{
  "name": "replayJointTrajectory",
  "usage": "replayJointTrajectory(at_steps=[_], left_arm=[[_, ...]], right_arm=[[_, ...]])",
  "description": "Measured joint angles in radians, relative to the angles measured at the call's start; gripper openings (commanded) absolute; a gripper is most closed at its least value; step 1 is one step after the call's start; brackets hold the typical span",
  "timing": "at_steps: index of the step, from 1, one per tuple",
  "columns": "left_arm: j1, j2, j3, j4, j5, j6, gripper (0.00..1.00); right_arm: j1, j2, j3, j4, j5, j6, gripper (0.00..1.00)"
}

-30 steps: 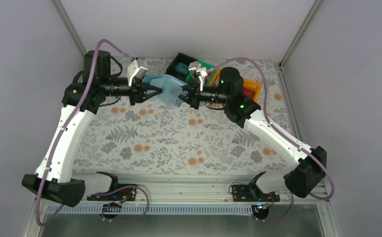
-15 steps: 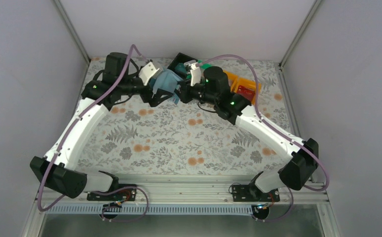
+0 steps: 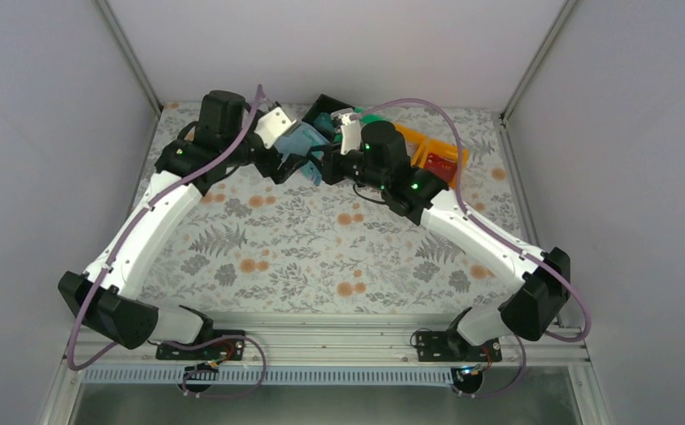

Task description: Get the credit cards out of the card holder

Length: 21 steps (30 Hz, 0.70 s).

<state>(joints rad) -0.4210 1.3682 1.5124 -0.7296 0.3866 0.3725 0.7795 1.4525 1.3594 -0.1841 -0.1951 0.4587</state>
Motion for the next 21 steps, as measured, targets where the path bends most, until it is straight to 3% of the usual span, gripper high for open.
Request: replayJointTrajectory(at_steps=[7, 21], left_arm=[[0.039, -0.001, 0.021, 0.002, -0.087, 0.023, 1.00], [0.232, 0.000, 0.075, -0.082, 0.191, 0.040, 1.00]], right_arm=[[0.000, -0.007, 0.000, -0.041, -0.018, -0.034, 0.04], [-0.032, -0.063, 0.001, -0.095, -0.166, -0.167, 0.04]])
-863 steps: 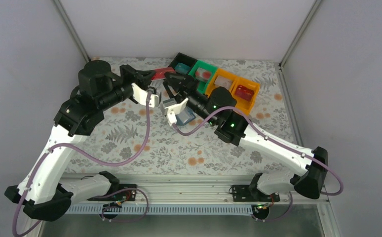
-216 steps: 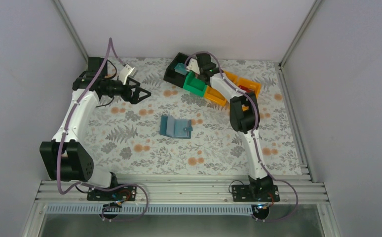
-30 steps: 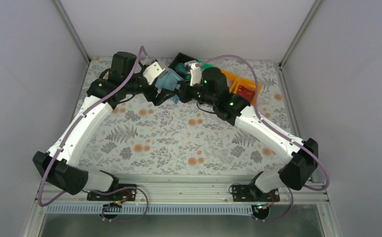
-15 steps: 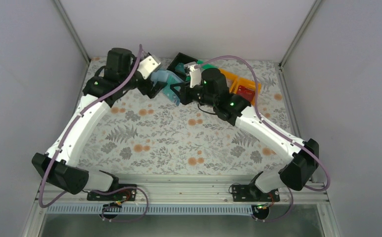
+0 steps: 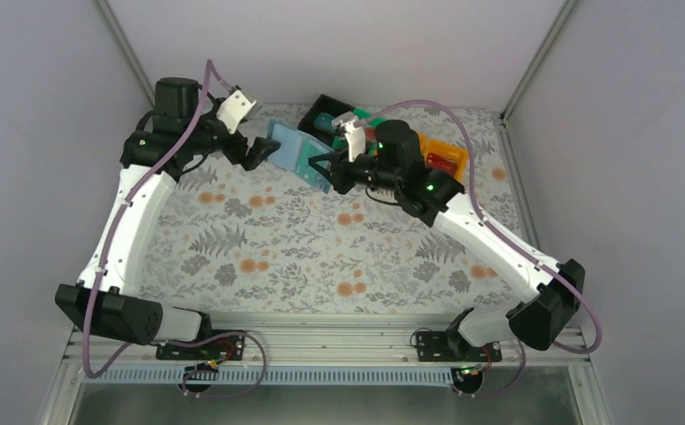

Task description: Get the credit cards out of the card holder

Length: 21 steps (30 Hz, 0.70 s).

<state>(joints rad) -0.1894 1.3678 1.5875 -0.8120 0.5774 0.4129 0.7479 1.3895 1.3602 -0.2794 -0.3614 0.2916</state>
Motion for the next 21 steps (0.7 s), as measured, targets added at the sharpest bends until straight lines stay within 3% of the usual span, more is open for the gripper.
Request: replayJointTrajectory(at_steps=[5, 12, 14, 17, 21], left_arm=[[0.066, 0.000, 0.000, -0.021, 0.055, 0.012, 1.00], [0.154, -0.005, -0.001, -0.026, 0.084, 0.026, 1.00], [0.158, -0.017, -0.004, -0.026, 0.095, 0.032, 0.95], [0.148, -0.050, -0.021, -0.027, 0.153, 0.031, 0.80], [0.034, -0.074, -0.056, -0.026, 0.201, 0.018, 0.68]], right_arm=[[-0.010, -0.028, 0.000, -0.056, 0.048, -0.040, 0.04], [-0.014, 0.006, 0.043, -0.223, 0.332, -0.054, 0.04], [-0.015, 0.038, 0.059, -0.253, 0.383, -0.052, 0.04], [-0.015, 0.117, 0.089, -0.307, 0.457, -0.045, 0.04], [-0.013, 0.239, 0.146, -0.367, 0.501, -0.038, 0.04]])
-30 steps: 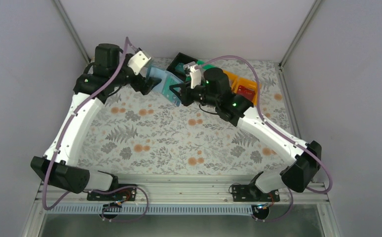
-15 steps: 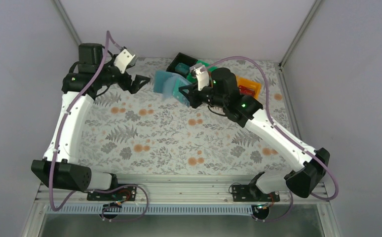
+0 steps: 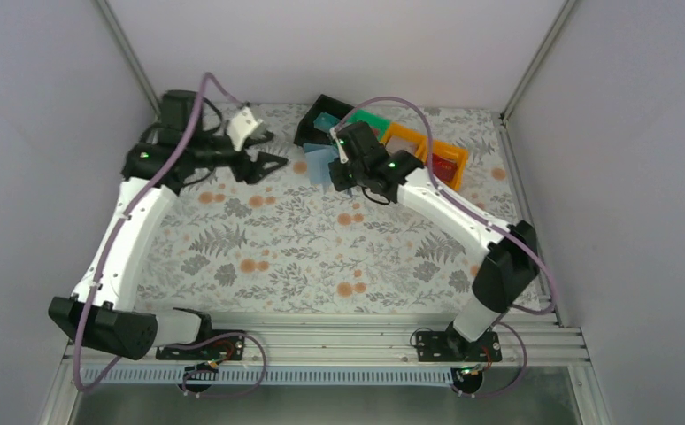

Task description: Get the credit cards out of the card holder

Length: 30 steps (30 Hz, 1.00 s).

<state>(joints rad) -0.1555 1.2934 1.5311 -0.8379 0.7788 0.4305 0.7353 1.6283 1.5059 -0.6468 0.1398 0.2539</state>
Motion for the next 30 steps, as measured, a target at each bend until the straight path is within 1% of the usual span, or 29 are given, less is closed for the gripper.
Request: replayJointTrajectory(at_steps=[3, 5, 11, 15, 18, 23, 30], left_arm=[[-0.128, 0.011, -0.056, 0.013, 0.028, -0.011, 0.55], [-0.185, 0.032, -0.106, 0.021, 0.058, -0.024, 0.46], [-0.212, 0.092, -0.210, 0.082, 0.121, -0.091, 0.35], [-0.206, 0.123, -0.236, 0.135, 0.106, -0.145, 0.32], [-0.175, 0.132, -0.247, 0.177, 0.070, -0.179, 0.29], [-0.117, 0.127, -0.259, 0.217, -0.002, -0.192, 0.29], [-0.112, 0.108, -0.260, 0.216, -0.069, -0.183, 0.31]], right_arm=[[0.003, 0.071, 0.048, -0.021, -0.019, 0.005, 0.04], [0.006, 0.108, 0.082, -0.022, -0.045, 0.008, 0.04], [0.012, 0.127, 0.134, 0.013, -0.162, 0.019, 0.04], [0.012, 0.127, 0.135, 0.047, -0.266, 0.026, 0.04], [0.012, 0.124, 0.134, 0.071, -0.325, 0.030, 0.04], [0.012, 0.095, 0.105, 0.096, -0.373, 0.030, 0.04], [0.012, 0.030, 0.076, 0.118, -0.423, 0.021, 0.04]])
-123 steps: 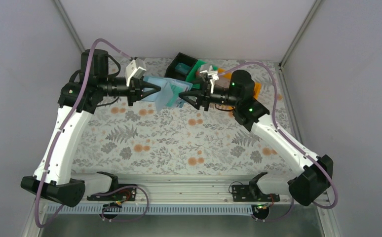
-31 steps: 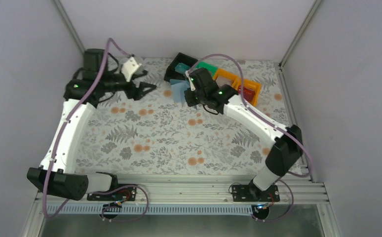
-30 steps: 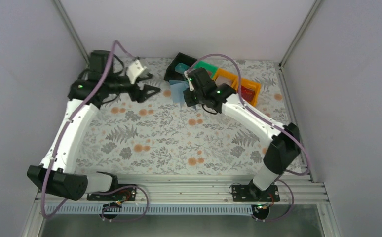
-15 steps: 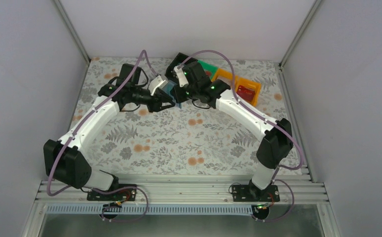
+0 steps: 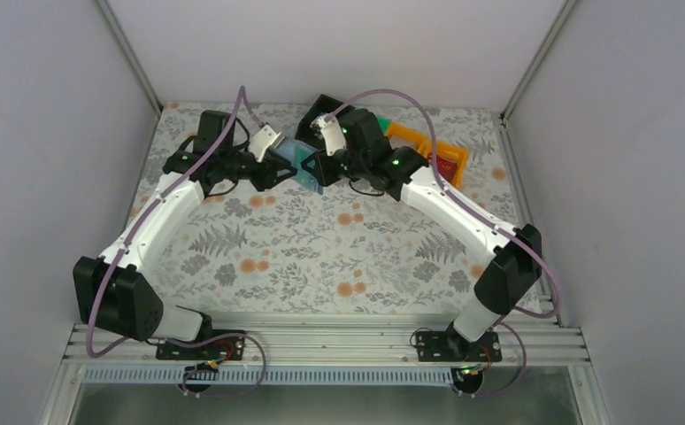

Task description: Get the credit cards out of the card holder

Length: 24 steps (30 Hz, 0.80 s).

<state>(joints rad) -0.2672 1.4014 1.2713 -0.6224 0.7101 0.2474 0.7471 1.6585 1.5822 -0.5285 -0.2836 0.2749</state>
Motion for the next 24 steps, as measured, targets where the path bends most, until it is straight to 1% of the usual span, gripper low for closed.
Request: replayJointTrajectory(at_steps=[3, 7, 10, 12, 17, 20, 21, 24], left_arm=[[0.005, -0.008, 0.000, -0.004, 0.002, 0.013, 0.34], [0.007, -0.023, 0.003, -0.027, 0.037, 0.036, 0.34], [0.010, -0.043, 0.010, -0.054, 0.104, 0.057, 0.33], [0.002, -0.063, 0.010, -0.066, 0.141, 0.075, 0.26], [-0.014, -0.088, 0.029, -0.100, 0.147, 0.112, 0.04], [-0.011, -0.084, 0.061, -0.137, 0.158, 0.130, 0.02], [-0.011, -0.084, 0.069, -0.148, 0.164, 0.135, 0.02], [-0.010, -0.088, 0.079, -0.169, 0.187, 0.146, 0.02]], right_arm=[[-0.001, -0.024, -0.011, 0.018, -0.013, -0.016, 0.04], [-0.003, -0.052, -0.036, 0.039, -0.068, -0.060, 0.04], [-0.006, -0.070, -0.050, 0.044, -0.115, -0.105, 0.04], [-0.007, -0.078, -0.055, 0.046, -0.142, -0.127, 0.04], [-0.012, -0.107, -0.072, 0.057, -0.220, -0.157, 0.04], [-0.022, -0.119, -0.080, 0.068, -0.243, -0.172, 0.05], [-0.024, -0.122, -0.082, 0.073, -0.253, -0.176, 0.08], [-0.026, -0.140, -0.098, 0.087, -0.271, -0.192, 0.23]])
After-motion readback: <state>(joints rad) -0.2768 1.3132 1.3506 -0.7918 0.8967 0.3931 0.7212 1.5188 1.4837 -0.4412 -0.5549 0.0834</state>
